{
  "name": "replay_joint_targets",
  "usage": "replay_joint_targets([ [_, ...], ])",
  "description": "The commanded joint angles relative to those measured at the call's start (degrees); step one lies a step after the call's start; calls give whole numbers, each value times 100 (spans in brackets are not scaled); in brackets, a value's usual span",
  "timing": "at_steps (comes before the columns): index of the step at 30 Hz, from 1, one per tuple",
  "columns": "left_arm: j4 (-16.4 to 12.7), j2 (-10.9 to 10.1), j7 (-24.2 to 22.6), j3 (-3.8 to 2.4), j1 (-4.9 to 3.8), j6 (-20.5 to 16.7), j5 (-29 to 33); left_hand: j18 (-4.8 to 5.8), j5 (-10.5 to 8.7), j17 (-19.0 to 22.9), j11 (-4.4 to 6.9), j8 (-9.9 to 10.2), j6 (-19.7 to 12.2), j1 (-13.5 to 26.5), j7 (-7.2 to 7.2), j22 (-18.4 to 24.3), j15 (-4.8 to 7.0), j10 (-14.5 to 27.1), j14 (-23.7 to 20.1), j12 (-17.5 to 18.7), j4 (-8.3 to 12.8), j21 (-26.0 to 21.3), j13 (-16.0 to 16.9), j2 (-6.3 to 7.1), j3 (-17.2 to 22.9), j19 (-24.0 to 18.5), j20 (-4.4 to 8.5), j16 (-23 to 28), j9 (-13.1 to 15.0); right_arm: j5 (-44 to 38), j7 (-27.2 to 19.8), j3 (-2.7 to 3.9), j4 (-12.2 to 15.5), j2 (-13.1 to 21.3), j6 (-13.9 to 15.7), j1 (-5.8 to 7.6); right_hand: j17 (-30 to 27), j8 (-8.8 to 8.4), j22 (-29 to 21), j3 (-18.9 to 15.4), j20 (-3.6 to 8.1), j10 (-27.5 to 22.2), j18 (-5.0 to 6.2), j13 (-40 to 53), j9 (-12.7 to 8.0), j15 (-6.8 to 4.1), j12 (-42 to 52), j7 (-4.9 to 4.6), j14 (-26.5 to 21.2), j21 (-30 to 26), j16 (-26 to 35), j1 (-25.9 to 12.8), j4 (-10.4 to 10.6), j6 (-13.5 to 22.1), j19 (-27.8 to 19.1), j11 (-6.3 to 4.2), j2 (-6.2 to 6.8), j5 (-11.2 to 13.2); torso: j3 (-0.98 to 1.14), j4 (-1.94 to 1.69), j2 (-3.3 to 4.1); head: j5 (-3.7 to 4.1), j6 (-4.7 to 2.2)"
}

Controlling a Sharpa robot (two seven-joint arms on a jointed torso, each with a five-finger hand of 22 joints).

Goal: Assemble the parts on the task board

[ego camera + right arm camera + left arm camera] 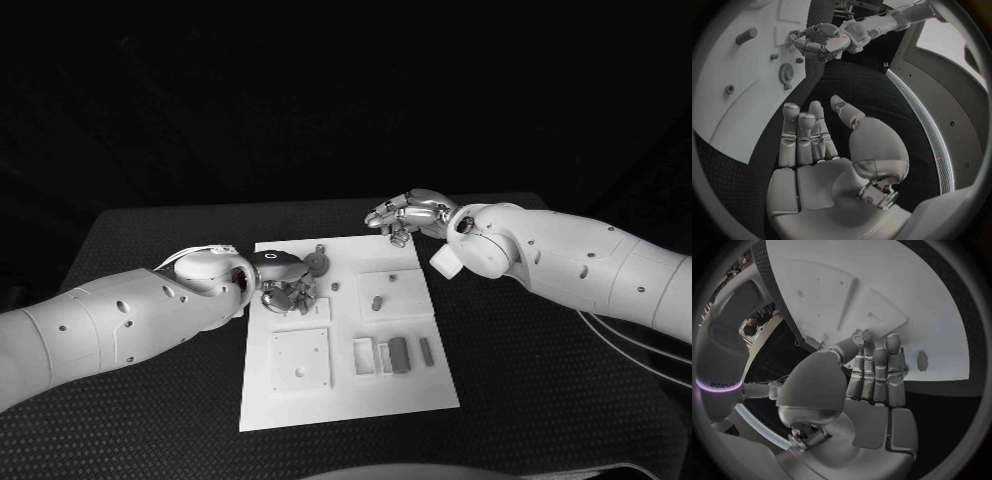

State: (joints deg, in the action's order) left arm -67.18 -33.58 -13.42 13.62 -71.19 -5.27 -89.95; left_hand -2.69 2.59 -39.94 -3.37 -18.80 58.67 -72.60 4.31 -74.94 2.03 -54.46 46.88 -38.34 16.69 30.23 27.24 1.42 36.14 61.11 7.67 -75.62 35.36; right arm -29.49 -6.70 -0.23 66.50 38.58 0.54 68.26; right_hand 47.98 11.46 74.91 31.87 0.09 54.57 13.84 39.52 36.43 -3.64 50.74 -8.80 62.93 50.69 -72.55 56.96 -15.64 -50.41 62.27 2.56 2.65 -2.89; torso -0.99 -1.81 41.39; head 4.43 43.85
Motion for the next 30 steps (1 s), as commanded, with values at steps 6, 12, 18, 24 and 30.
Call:
replay_joint_targets([
  [6, 47, 23, -94, -3, -1, -36, -69, -95, 19, -8, -27, -8, -2, -12, 31, -128, -15, 45, -47, -37, -2, 26, 19, -31, -28, -59, -9, -26, 11, -9, -47, 2, 11, -2, -89, -3, -7, -34, 78, 8, 1, -1, 116, -11, -10, 29, 31, -39, -24, -18, 21, -61, 27, 9, 32, 29, 17, -22, -3, -6, -3, 8, 12],
  [12, 51, 28, -77, -3, -1, 19, -182, -96, 19, -9, -28, -7, -1, -14, 29, -128, -17, 55, -52, -40, -2, 26, 25, -33, -28, -63, -11, -26, 11, -9, -47, 2, 12, 2, -92, -3, -8, -34, 78, 9, 1, -1, 116, -12, -10, 29, 32, -39, -24, -19, 21, -62, 27, 10, 32, 29, 17, -22, -5, -8, -5, 11, 23],
  [18, 54, 33, -71, -3, -1, 51, -199, -95, 19, -12, -32, -6, 1, -16, 25, -127, -23, 83, -66, -43, -1, 24, 36, -34, -30, -79, -18, -23, 12, -9, -50, 2, 11, 0, -98, -3, -8, -34, 78, 10, 2, -2, 116, -14, -10, 29, 33, -39, -24, -19, 21, -62, 28, 10, 32, 29, 18, -22, -4, -6, -5, 12, 25],
  [24, 44, 39, -40, -3, -1, 83, -305, -95, 19, -15, -35, -4, 2, -25, 22, -127, -27, 101, -76, -46, 1, 24, 45, -45, -26, -89, -22, -24, 12, -9, -51, 2, 10, 3, -101, -3, -8, -34, 78, 10, 2, -2, 116, -15, -11, 29, 35, -40, -24, -19, 21, -63, 28, 10, 32, 29, 18, -22, -4, -7, -4, 15, 31],
  [30, 32, 37, -34, -2, 1, 105, -321, -96, 19, -30, -40, 0, 1, -42, 11, -130, -38, 140, -105, -69, 5, 26, 78, -83, -26, -114, -32, -33, 15, -9, -50, 2, 8, 3, -100, -3, -8, -34, 79, 10, 2, -2, 116, -16, -11, 29, 36, -40, -24, -19, 21, -63, 29, 10, 33, 29, 19, -22, -1, -7, -4, 12, 40],
])
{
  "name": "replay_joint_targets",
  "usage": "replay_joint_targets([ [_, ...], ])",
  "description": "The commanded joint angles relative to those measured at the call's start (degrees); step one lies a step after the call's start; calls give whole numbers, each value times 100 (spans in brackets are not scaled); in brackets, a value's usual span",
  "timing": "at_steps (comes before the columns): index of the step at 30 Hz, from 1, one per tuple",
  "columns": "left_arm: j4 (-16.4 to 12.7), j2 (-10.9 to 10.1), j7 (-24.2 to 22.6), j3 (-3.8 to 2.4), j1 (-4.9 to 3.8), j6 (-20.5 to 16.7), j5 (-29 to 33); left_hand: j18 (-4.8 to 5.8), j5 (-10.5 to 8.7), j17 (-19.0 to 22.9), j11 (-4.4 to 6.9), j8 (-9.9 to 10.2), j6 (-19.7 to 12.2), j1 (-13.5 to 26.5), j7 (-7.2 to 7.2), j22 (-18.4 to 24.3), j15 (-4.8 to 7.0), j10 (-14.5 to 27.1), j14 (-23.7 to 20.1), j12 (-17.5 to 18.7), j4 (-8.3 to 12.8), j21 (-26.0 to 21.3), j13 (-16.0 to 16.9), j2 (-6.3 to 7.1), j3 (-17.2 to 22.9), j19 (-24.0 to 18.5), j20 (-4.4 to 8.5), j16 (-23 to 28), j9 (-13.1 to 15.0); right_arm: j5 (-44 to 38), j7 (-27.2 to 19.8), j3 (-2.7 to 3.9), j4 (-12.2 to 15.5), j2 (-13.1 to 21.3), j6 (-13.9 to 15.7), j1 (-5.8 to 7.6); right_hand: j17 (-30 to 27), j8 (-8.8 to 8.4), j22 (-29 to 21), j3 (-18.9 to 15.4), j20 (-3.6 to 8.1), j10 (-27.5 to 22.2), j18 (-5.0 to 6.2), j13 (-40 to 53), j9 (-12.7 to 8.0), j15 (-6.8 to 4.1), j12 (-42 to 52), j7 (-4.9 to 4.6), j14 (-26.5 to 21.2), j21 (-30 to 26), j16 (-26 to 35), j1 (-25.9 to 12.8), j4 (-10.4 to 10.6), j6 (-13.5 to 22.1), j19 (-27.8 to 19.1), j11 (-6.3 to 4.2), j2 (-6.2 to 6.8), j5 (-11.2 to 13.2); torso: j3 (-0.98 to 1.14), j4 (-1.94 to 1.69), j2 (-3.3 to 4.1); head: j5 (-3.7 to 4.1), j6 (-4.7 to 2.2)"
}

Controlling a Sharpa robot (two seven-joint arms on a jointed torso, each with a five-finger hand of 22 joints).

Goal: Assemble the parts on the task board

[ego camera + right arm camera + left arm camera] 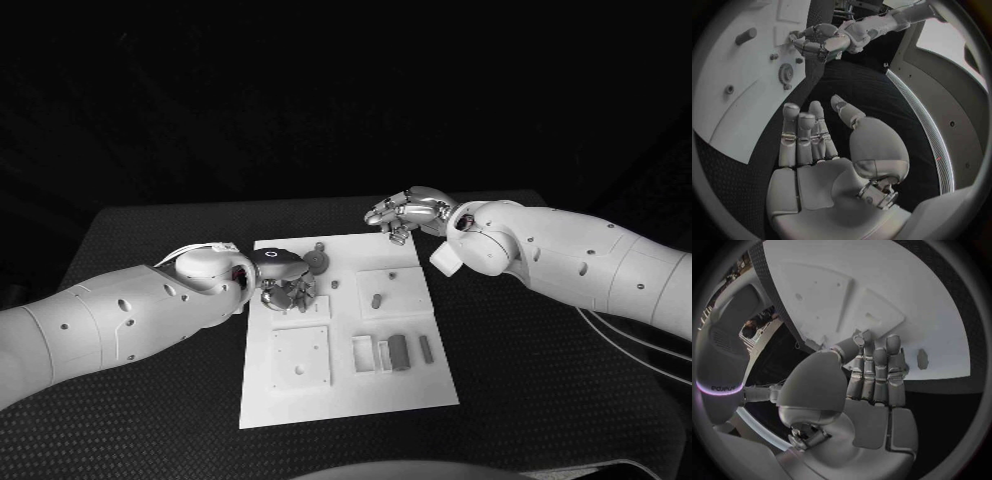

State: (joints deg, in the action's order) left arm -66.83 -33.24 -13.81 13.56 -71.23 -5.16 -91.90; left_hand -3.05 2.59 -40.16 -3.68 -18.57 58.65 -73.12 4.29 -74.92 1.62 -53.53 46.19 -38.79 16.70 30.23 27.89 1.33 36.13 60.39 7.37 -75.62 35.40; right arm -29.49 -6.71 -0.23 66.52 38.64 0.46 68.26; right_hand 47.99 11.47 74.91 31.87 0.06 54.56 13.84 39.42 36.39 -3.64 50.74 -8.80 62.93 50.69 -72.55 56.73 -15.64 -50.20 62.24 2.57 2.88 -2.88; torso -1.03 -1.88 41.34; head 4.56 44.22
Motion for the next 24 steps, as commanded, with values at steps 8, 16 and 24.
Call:
replay_joint_targets([
  [8, -10, -11, -7, 3, 9, 99, -137, -62, 19, -23, -2, -26, 13, -12, -8, -134, -3, 80, -62, -39, 8, 32, 39, -81, -28, -61, -9, -44, 16, -9, -50, 2, -6, -10, -102, -3, -9, -34, 79, 11, 6, -3, 116, -7, -7, 29, 37, -40, -24, -20, 21, -41, 30, -10, 36, 29, -4, -22, 2, 1, 0, 3, 9],
  [16, -28, -5, -15, 3, 10, 64, -139, -64, 19, -32, 3, -27, 18, -20, -19, -136, -4, 95, -71, -44, 8, 38, 50, -81, -29, -67, -11, -52, 19, -9, -52, 2, -8, -16, -103, -4, -9, -34, 80, 11, 6, -3, 116, -9, -7, 29, 39, -40, -24, -20, 21, -42, 31, -10, 36, 29, -4, -22, 2, 0, 0, 4, 9],
  [24, -26, -6, 20, 3, 11, -7, -139, -69, 19, -42, 6, -16, 3, -38, -13, -135, -3, 120, -73, -46, 9, 48, 62, -63, -22, -67, -11, -64, 17, -9, -51, 2, -6, -14, -101, -4, -9, -34, 80, 12, 6, -4, 116, -10, -7, 29, 40, -40, -24, -21, 21, -42, 31, -9, 36, 29, -3, -22, 4, 2, 0, 3, 5],
])
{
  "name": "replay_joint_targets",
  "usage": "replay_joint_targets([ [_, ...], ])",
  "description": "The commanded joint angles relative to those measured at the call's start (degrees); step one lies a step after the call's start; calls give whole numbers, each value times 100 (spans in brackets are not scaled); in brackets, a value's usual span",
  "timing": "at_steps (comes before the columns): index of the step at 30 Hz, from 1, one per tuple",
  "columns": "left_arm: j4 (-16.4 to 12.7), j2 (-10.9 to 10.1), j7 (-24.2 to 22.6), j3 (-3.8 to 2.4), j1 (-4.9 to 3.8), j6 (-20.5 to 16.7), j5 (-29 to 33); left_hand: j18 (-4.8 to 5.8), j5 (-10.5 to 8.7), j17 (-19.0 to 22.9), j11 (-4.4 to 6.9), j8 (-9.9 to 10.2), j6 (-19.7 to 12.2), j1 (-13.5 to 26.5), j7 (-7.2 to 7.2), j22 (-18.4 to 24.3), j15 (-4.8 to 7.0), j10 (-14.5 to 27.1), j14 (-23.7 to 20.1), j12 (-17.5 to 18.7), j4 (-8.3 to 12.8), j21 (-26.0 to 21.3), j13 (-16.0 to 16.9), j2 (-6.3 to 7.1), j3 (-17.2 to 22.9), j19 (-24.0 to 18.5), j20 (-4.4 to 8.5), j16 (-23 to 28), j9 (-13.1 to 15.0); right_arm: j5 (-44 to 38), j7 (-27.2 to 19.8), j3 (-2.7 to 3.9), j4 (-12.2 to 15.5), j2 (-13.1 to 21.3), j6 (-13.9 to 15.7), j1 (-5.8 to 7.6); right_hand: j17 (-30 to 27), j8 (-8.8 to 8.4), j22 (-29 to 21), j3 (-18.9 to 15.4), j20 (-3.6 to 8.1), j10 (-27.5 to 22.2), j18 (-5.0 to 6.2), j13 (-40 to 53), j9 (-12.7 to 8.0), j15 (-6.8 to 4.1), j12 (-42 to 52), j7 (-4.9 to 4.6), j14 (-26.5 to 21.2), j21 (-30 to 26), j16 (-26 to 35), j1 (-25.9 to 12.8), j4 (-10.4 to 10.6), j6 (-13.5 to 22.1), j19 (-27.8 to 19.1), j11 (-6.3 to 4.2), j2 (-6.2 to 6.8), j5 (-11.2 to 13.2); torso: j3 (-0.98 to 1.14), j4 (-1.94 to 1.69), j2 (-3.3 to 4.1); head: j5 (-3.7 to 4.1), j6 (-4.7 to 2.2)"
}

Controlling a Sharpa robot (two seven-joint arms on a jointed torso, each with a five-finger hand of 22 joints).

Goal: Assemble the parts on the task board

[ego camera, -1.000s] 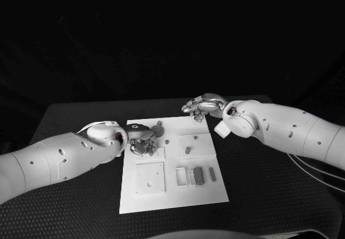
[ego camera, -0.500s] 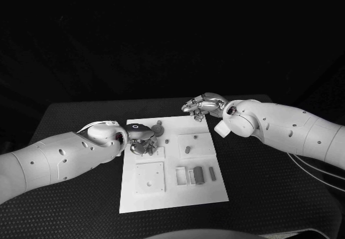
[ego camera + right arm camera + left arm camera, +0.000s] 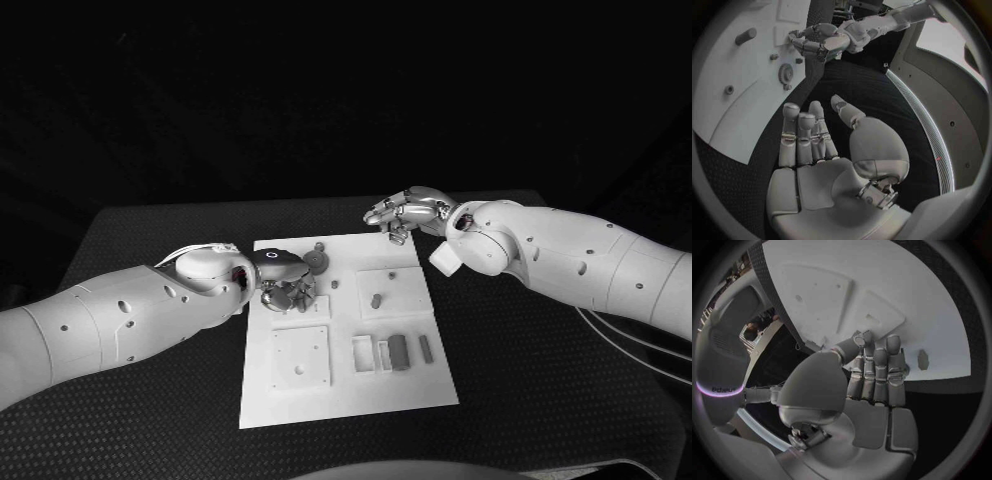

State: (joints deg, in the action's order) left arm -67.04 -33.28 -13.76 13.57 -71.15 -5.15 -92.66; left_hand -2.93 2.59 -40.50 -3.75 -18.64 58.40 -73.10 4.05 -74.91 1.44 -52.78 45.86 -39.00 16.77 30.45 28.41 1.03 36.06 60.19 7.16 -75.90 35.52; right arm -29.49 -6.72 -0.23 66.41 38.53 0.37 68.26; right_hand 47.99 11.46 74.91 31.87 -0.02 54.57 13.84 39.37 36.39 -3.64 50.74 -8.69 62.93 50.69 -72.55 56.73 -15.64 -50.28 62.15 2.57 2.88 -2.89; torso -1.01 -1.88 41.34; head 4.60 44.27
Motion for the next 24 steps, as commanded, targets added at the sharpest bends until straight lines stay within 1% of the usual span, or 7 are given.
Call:
replay_joint_targets([
  [1, -6, -2, 20, 2, 3, -13, -63, -83, 20, -10, 13, -6, 23, -47, 14, -136, 17, 52, -39, -24, 3, 29, 13, -23, -11, -45, 10, -37, 4, -9, -50, 2, 5, -3, -92, -4, -9, -34, 80, 12, 15, -4, 116, -6, -8, 29, 41, -51, -24, -21, 21, -42, 31, -1, 45, 29, -3, -22, 2, 3, 0, -1, -2],
  [6, -8, -5, 52, 2, 3, -57, -63, -85, 19, -14, 48, 27, -25, -120, 52, -131, 20, 75, -33, -53, 7, 41, 48, 82, 5, -39, 8, -41, -6, -9, -49, 2, 3, -1, -96, -4, -9, -34, 80, 12, 15, -4, 116, -7, -8, 29, 41, -51, -24, -21, 21, -42, 31, -1, 45, 29, -2, -22, 3, 2, 1, -1, -3],
  [7, -9, -5, 61, 2, 3, -70, -63, -86, 19, -14, 49, 29, -29, -123, 54, -132, 20, 72, -33, -55, 8, 41, 49, 86, 5, -39, 8, -41, -7, -9, -47, 2, 3, -1, -99, -4, -9, -34, 80, 12, 15, -4, 116, -7, -8, 29, 41, -51, -24, -21, 21, -42, 31, -1, 45, 29, -2, -22, 4, 2, 1, -1, -2],
  [9, -9, -4, 71, 2, 3, -80, -63, -92, 17, -17, 17, 61, -85, -132, 92, -138, 23, 45, -30, -31, 3, 49, 30, 148, 32, -47, 14, -46, -18, -9, -44, 2, 0, -1, -121, -4, -9, -34, 80, 12, 15, -5, 116, -7, -8, 29, 42, -51, -25, -21, 21, -43, 31, -1, 45, 29, -1, -22, 3, 3, 1, 0, -1],
  [12, -9, -3, 78, 2, 3, -83, -63, -95, 19, -19, -6, 76, -111, -140, 116, -138, 23, 36, -25, -21, 3, 64, 26, 204, 36, -44, 15, -48, -22, -9, -43, 2, 2, -1, -122, -4, -9, -34, 80, 12, 15, -5, 116, -8, -8, 29, 42, -51, -25, -21, 21, -43, 31, 0, 45, 29, -1, -22, 3, 4, 2, 0, -2],
  [15, -11, -2, 87, 2, 3, -92, -63, -101, 19, -21, -26, 103, -158, -178, 123, -129, 15, 69, -20, -122, 2, 75, 101, 260, 3, -38, 10, -48, -30, -9, -42, 2, 2, -1, -121, -4, -10, -34, 80, 12, 15, -5, 116, -8, -8, 29, 42, -51, -25, -22, 21, -44, 31, 0, 44, 29, 0, -22, 3, 3, 1, 2, 0],
  [24, -18, -2, 95, 2, 3, -109, -63, -119, 20, -23, -54, 147, -229, -206, 147, -121, -4, 215, -19, -312, 0, 76, 243, 307, -51, -38, -8, -41, -41, -8, -39, 2, 4, 3, -118, -4, -10, -34, 80, 12, 15, -6, 116, -10, -9, 30, 43, -52, -26, -22, 22, -44, 31, 0, 44, 29, 1, -22, 1, 1, 1, 9, 7],
])
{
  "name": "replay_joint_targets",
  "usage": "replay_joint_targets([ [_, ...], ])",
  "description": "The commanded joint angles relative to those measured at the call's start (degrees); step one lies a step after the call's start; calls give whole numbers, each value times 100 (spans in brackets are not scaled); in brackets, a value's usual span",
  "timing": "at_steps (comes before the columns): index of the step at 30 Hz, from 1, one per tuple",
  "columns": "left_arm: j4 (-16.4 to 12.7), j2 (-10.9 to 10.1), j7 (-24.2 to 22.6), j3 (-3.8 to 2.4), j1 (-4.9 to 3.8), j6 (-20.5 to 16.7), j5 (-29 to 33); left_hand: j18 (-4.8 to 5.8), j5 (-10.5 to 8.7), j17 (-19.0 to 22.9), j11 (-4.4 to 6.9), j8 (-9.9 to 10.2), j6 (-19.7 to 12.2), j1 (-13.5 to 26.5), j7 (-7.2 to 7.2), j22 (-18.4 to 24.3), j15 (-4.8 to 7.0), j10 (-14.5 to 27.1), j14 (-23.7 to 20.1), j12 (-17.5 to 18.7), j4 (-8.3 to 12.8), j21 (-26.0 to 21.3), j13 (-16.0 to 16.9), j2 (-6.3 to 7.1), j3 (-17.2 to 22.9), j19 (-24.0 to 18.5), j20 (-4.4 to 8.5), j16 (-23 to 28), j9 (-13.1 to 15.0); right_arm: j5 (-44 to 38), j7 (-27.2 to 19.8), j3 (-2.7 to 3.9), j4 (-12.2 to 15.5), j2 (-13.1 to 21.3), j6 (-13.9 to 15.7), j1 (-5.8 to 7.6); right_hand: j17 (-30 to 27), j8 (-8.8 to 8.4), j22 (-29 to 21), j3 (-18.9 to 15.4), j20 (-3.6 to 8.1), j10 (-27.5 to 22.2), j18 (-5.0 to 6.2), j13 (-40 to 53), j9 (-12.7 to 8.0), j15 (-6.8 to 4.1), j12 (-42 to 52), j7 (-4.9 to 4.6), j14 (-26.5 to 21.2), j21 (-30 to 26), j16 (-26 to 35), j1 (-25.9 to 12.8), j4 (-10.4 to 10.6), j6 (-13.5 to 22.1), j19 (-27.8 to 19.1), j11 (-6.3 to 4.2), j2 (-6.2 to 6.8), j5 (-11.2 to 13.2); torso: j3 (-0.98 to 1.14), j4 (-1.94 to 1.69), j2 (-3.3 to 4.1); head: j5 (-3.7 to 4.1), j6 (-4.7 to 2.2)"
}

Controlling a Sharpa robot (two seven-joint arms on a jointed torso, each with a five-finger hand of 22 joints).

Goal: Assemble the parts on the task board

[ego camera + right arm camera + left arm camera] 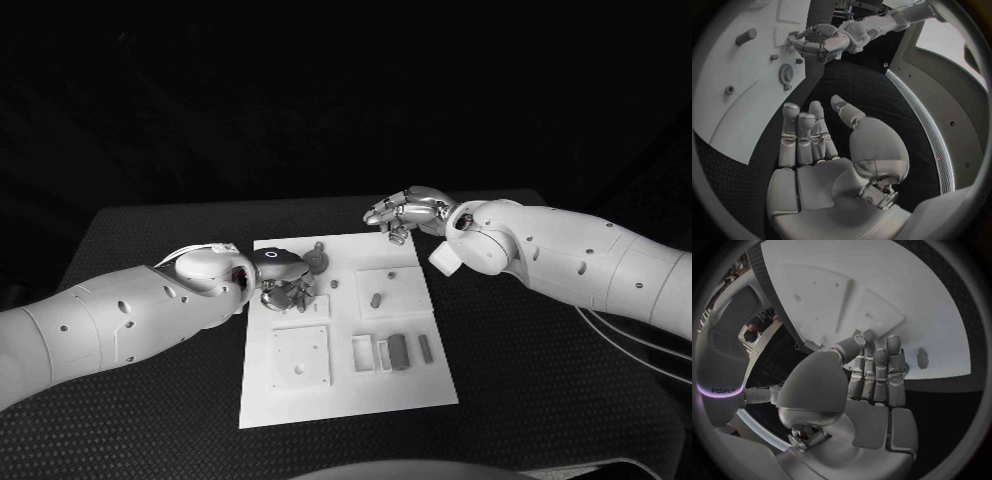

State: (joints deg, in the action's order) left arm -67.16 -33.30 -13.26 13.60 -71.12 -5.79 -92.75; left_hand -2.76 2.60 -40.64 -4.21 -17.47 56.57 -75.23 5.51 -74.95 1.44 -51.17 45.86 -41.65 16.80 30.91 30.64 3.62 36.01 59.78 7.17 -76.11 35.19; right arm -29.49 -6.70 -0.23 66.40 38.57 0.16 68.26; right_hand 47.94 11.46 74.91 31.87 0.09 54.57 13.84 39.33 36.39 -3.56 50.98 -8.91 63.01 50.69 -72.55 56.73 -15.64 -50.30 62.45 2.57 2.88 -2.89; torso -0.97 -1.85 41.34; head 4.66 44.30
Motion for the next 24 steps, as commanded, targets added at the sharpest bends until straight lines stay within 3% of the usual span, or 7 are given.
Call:
replay_joint_targets([
  [1, -7, 0, 45, 0, 0, -43, -54, -136, 18, -10, -8, 33, -48, 5, 3, -117, -5, 62, -19, -65, -3, 30, 33, 52, -51, 2, -11, -21, -7, -8, -41, 2, 6, -2, -100, -4, -5, -34, 80, 12, 4, -6, 116, -6, -9, 21, 19, -29, -34, -22, 22, -45, 31, 3, 14, 29, 2, -22, -2, -3, 1, 3, 5],
  [24, -32, -1, 16, 0, 1, -24, -54, -160, 19, -49, -13, 63, -70, -53, -3, -118, -14, 329, -21, -591, -3, 33, 358, 99, -113, 25, -26, -52, -1, -8, -38, 1, 9, 0, -105, -4, -6, -34, 81, 13, 4, -8, 116, -10, -10, 22, 22, -29, -36, -24, 23, -45, 31, 4, 13, 29, 4, -22, -2, -2, 1, 9, 22],
])
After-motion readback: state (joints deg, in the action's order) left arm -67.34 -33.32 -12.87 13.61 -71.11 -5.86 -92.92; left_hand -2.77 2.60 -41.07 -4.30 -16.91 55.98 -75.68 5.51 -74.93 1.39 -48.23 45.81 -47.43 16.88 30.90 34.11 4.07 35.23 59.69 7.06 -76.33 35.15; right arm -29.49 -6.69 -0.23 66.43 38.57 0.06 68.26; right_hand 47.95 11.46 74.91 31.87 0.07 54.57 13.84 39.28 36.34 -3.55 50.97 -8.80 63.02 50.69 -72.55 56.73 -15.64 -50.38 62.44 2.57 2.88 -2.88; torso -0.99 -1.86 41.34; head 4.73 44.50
